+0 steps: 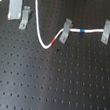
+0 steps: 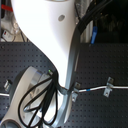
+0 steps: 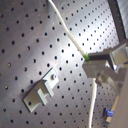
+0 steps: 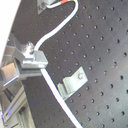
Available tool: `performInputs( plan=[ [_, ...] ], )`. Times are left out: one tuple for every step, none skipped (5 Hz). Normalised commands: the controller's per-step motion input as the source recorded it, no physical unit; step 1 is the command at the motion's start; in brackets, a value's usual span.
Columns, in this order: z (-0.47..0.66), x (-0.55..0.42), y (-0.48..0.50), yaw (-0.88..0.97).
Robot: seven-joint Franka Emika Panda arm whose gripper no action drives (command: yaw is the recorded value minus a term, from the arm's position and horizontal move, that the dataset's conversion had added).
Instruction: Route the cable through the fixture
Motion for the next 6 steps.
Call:
performInputs(
  plan=[
    [0.00, 0.013, 0.003, 0.00],
    [0.00, 0.038, 0.008, 0.00],
    [0.45, 0.021, -0.129, -0.42],
    [0.51, -0.084, -0.246, -0.14],
    [0.46, -0.095, -0.229, -0.10],
    [0.39, -0.094, -0.224, -0.09]
  ],
)
